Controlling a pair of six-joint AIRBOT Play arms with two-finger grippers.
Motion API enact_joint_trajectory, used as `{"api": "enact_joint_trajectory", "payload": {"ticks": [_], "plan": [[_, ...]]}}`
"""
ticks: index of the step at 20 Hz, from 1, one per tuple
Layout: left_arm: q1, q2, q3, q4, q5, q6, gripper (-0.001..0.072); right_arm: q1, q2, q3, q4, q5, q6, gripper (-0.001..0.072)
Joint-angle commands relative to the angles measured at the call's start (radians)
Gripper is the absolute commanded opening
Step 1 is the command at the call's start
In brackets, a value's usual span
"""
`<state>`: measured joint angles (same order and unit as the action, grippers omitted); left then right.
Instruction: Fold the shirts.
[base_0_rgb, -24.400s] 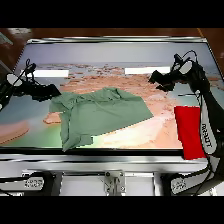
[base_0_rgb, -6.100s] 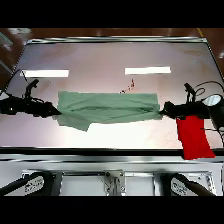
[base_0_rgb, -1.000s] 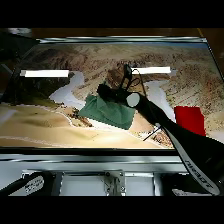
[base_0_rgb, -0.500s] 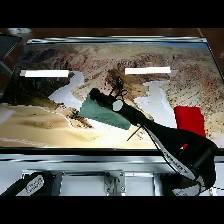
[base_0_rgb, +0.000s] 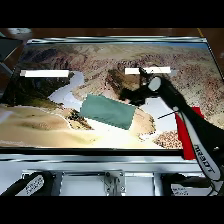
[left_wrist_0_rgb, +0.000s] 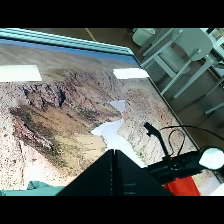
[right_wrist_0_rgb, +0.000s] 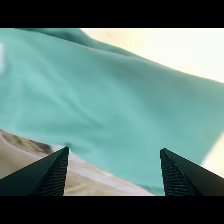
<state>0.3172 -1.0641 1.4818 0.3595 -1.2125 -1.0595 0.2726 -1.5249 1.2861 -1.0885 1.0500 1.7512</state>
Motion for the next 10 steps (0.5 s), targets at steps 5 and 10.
{"api": "enact_joint_trajectory", "payload": {"ticks": [5, 10], "plan": [[0.0, 0.0, 0.0, 0.01, -0.004, 0.005, 0.0034, -0.113, -0.023, -0.147, 0.037, 0.07, 0.06, 0.0695], [0.0, 0.0, 0.0, 0.01, -0.004, 0.005, 0.0034, -0.075, -0.121, -0.151, 0.12, 0.052, 0.0, 0.0694]]}}
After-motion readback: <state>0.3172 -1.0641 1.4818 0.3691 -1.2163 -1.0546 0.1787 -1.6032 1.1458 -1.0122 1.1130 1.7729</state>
